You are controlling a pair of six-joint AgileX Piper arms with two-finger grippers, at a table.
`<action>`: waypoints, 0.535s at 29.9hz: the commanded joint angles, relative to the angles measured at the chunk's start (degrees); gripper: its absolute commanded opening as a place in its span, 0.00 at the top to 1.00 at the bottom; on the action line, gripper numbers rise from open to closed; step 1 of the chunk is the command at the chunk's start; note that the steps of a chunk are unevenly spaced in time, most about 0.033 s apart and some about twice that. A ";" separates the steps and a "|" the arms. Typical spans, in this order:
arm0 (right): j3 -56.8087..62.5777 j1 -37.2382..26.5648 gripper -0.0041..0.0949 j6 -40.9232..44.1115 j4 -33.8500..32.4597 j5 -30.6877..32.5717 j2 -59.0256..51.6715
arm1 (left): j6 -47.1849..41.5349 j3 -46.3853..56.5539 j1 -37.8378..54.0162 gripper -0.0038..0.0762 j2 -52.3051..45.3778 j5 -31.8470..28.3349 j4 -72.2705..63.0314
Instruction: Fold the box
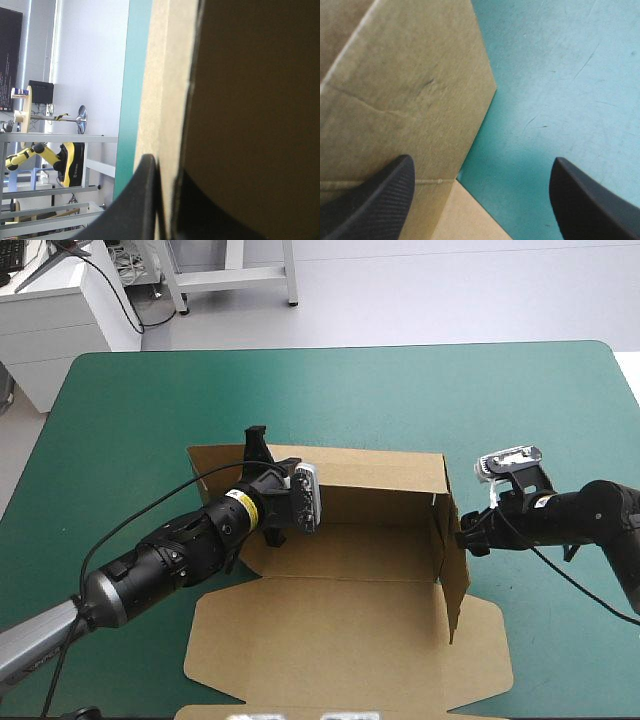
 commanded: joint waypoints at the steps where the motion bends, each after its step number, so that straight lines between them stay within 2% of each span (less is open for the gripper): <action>1: -1.02 -0.49 0.27 -3.87 2.86 3.29 -1.38 | -1.34 0.24 -0.52 0.96 0.93 1.33 -3.70; 5: -1.02 -0.49 0.27 -6.50 5.72 4.79 -1.38 | -1.57 0.24 -0.52 0.96 1.50 1.43 -3.90; 16: -1.26 -0.49 0.27 -5.25 6.45 11.45 -2.61 | -1.46 0.24 -0.52 0.96 1.50 1.50 -3.90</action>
